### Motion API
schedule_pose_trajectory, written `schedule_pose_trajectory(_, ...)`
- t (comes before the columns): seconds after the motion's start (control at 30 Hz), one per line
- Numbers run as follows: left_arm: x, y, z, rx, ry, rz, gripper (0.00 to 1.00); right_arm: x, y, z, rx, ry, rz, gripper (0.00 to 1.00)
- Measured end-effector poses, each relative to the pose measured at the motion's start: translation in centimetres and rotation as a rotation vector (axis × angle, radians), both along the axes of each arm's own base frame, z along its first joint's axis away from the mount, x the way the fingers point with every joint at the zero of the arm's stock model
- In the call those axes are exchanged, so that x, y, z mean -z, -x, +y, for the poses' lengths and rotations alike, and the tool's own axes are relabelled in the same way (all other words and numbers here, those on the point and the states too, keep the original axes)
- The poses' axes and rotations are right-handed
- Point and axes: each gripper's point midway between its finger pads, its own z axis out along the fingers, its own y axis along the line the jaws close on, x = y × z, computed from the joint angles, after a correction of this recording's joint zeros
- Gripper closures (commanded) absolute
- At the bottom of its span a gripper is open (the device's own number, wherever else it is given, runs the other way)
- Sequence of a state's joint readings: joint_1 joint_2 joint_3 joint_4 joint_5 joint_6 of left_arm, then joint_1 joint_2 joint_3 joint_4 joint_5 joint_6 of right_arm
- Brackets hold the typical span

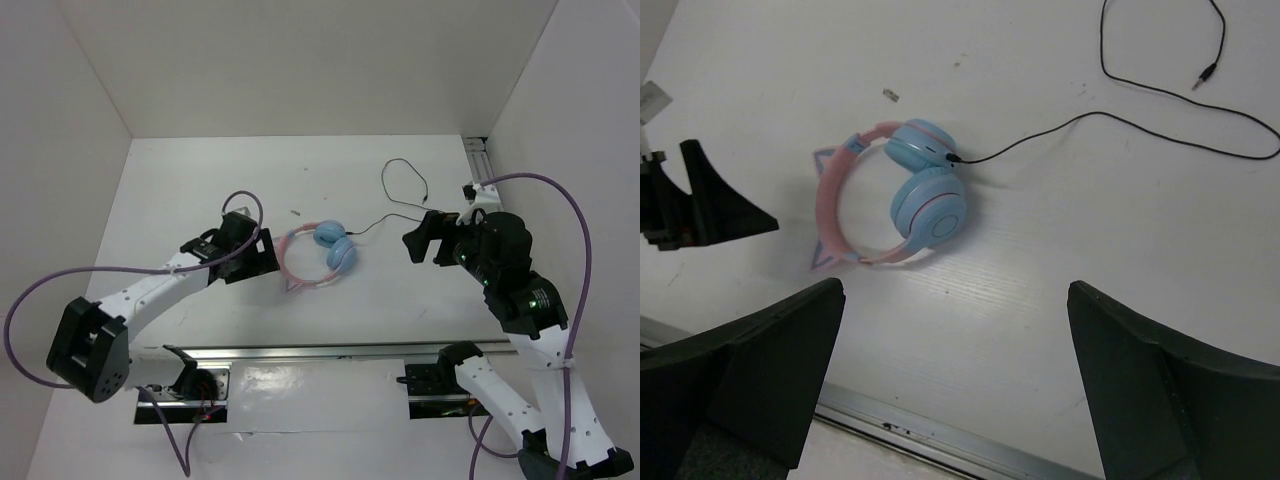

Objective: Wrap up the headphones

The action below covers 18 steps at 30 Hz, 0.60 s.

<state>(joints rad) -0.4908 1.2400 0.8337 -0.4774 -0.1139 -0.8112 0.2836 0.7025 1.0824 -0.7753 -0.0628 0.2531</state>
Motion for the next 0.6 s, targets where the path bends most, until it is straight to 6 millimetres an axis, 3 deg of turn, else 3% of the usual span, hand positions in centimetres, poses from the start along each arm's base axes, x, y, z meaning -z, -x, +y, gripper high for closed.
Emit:
schedule_pose_trajectory(0.2,3.4,-2.4,-1.8,0.009,0.009,0.024,0.00,1.2,0.1,0.8,-0.042,-0.018,0.013,0.00)
schedule_pose_trajectory(0.43,6.9,-3.9,-2.6,-0.005,-0.037,0.077,0.17,2.0,0.4,1.5,-0.082,-0.034,0.022,0.00)
schedule_pose_trajectory(0.6,7.4,-5.4,-3.5,-0.030,-0.077,0.062,0.24,1.8,0.4,1.6,-0.089,-0.038,0.014,0.00)
